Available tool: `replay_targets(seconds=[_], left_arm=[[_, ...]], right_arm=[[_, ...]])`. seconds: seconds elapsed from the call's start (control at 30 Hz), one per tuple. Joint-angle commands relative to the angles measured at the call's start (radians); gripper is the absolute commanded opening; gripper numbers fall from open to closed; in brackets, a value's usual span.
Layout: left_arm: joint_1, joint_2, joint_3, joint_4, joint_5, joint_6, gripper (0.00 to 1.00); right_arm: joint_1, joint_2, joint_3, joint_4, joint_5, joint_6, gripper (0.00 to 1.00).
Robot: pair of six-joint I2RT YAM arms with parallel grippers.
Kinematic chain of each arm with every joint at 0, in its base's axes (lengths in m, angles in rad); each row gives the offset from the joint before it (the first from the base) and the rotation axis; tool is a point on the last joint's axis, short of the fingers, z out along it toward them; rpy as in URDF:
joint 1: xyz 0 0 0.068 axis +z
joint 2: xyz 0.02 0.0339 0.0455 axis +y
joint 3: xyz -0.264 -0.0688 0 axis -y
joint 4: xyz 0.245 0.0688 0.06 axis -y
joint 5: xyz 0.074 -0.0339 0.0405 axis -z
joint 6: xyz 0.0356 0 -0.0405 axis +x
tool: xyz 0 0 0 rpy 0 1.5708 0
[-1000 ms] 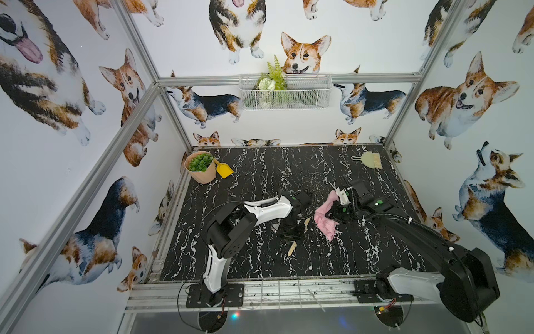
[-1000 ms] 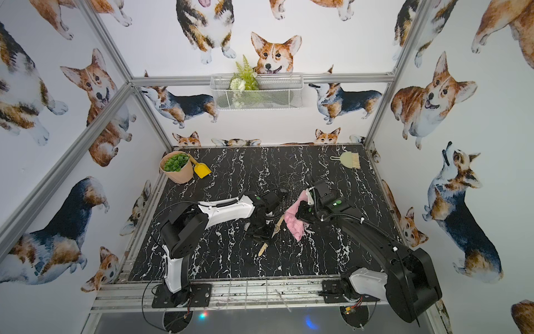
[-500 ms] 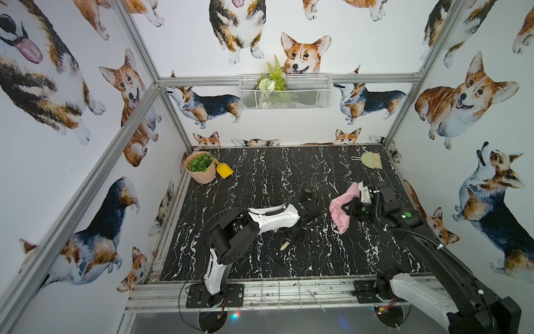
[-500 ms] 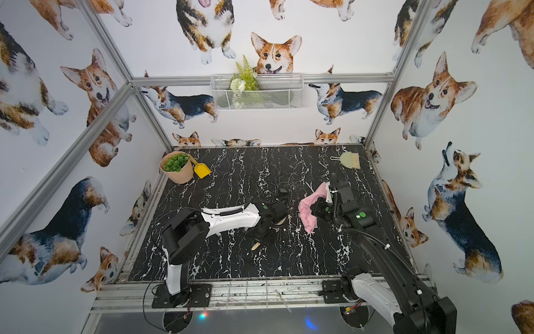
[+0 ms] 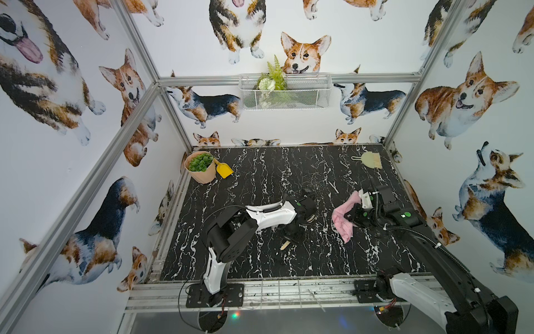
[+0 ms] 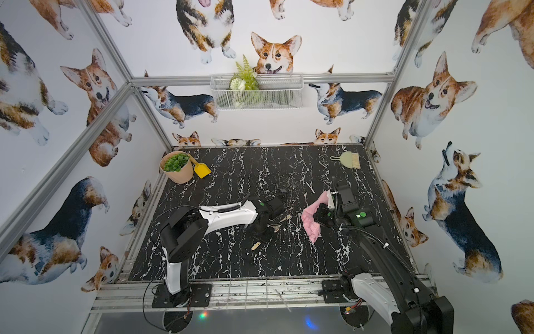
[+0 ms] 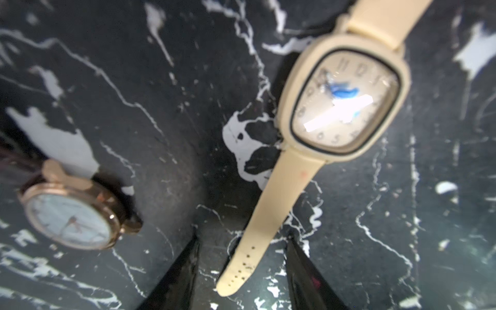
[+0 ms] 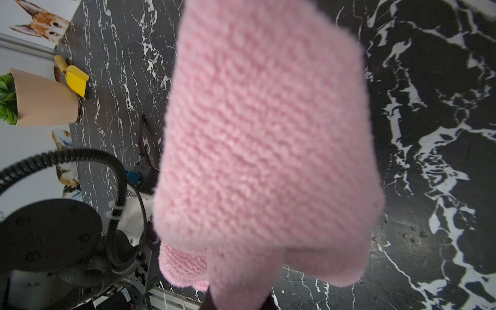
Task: Wipe the watch dial
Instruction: Move the watch to the center of the board.
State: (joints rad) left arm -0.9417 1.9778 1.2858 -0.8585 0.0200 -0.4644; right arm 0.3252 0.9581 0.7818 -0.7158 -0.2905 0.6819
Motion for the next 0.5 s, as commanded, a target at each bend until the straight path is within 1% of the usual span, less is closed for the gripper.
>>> replay_targets(seconds=[0.0,0.07,0.2,0.33,0.47], left_arm=[[0.059,0.061,-0.111,0.145,-0.333,0.019,0.53],[0.081,0.056,-0.098,0.145,-0.321,0.027,0.53],[0.108,0.078,-0.051,0.137,-0.302,0.039,0.51],[0.121,0.083,-0.037,0.178,-0.194,0.052,0.5],[0.121,0.046,-0.042,0.185,-0.107,0.032,0.49]], right_arm=[[0.017,0.033,0.022,0.021,-0.028,-0.034,0.01],[0.044,0.07,0.042,0.025,-0.023,-0.047,0.01],[0.139,0.185,0.106,0.035,-0.005,-0.089,0.01],[0.213,0.336,0.196,0.039,-0.001,-0.155,0.01],[0.242,0.484,0.293,0.015,0.013,-0.216,0.01]])
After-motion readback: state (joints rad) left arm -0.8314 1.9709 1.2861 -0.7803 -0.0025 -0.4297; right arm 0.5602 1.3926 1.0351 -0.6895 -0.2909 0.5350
